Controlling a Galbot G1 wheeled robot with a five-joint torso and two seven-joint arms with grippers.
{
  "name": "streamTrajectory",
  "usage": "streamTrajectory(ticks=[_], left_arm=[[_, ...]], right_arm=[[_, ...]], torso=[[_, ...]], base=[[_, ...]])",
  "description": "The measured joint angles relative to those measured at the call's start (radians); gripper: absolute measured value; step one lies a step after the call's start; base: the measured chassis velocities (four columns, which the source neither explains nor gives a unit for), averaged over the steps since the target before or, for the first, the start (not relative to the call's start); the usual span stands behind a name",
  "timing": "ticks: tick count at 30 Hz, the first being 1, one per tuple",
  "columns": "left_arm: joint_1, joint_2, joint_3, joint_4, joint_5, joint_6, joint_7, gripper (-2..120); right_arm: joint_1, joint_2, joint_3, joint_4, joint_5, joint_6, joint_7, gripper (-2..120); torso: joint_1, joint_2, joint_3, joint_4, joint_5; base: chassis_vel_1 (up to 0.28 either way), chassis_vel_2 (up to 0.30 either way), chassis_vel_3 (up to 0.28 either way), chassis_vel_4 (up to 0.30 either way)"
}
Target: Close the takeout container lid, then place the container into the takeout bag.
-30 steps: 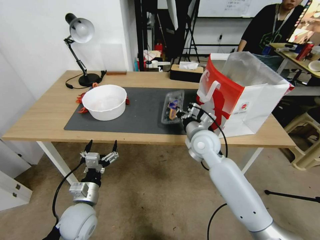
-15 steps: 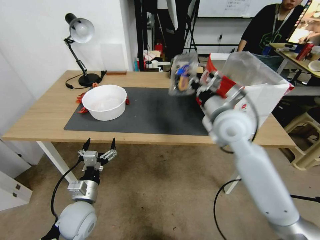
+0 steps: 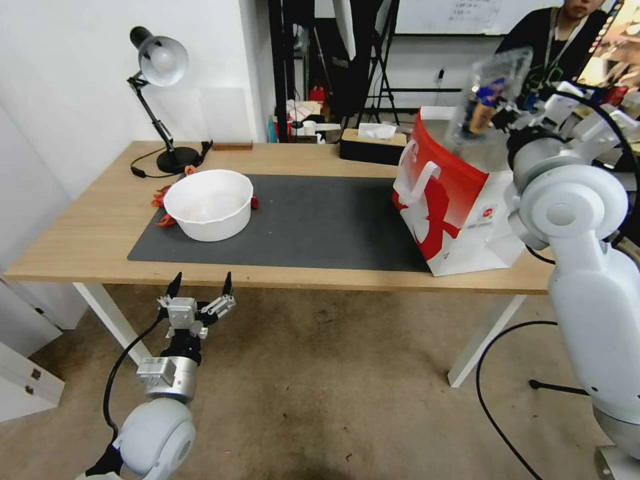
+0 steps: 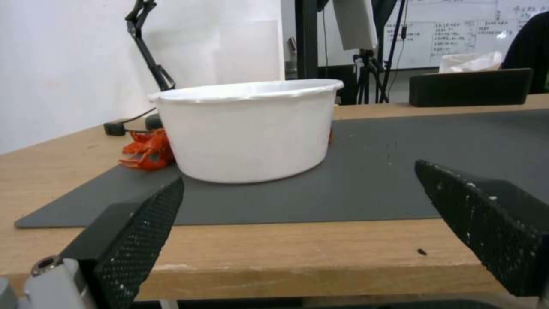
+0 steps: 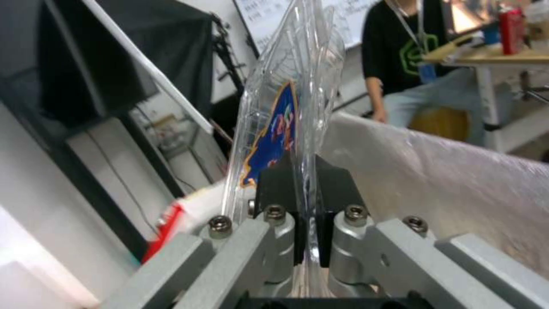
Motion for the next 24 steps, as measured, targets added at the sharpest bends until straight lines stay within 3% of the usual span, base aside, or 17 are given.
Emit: streamTrajectory(ticks=[2, 5, 7, 8, 16, 19, 21, 24], left_arm=[[-0.001, 0.001, 0.000, 0.000, 0.000, 0.000, 0.000, 100], [-0.004, 0.003, 0.000, 0.000, -0.002, 0.001, 0.000, 100], [-0.005, 0.003, 0.000, 0.000, -0.002, 0.001, 0.000, 100], [-0.005, 0.003, 0.000, 0.000, -0.003, 0.001, 0.000, 100], [-0.010, 0.001, 0.001, 0.001, -0.004, 0.001, -0.001, 100], [-0.012, 0.001, 0.001, 0.001, -0.004, 0.001, -0.001, 100], [-0.012, 0.002, 0.001, 0.000, -0.005, 0.001, -0.001, 100], [-0.012, 0.001, 0.001, -0.001, -0.005, 0.001, -0.001, 100]], right_arm=[[-0.005, 0.002, 0.001, -0.004, -0.001, -0.009, 0.005, 0], [-0.013, 0.008, 0.001, -0.009, -0.001, -0.033, 0.015, 13], [-0.014, 0.009, 0.001, -0.009, -0.002, -0.036, 0.016, 15], [-0.014, 0.012, 0.001, -0.012, -0.002, -0.049, 0.024, 23], [-0.016, 0.008, 0.008, -0.003, 0.006, -0.052, 0.025, 52], [-0.020, 0.005, 0.013, 0.008, 0.017, 0.024, -0.048, 61], [-0.044, -0.002, 0.024, 0.036, 0.049, 0.158, -0.223, 70], [-0.084, -0.015, 0.022, 0.063, 0.055, 0.232, -0.357, 80]], torso=[[0.000, 0.000, 0.000, 0.0000, 0.0000], [0.000, 0.000, 0.000, 0.0001, -0.0002], [0.000, 0.000, 0.000, 0.0000, -0.0001], [0.000, 0.000, 0.000, 0.0000, -0.0002], [0.000, 0.000, 0.000, 0.0000, -0.0002], [0.000, 0.000, 0.000, 0.0000, -0.0002], [0.000, 0.000, 0.000, 0.0002, -0.0003], [0.000, 0.000, 0.000, 0.0001, -0.0001]], base=[[0.000, 0.000, 0.000, 0.000], [0.000, 0.000, 0.000, 0.000], [0.000, 0.000, 0.000, 0.000], [0.000, 0.000, 0.000, 0.000], [0.000, 0.000, 0.000, 0.000], [0.000, 0.000, 0.000, 0.000], [0.000, 0.000, 0.000, 0.000], [0.000, 0.000, 0.000, 0.000]])
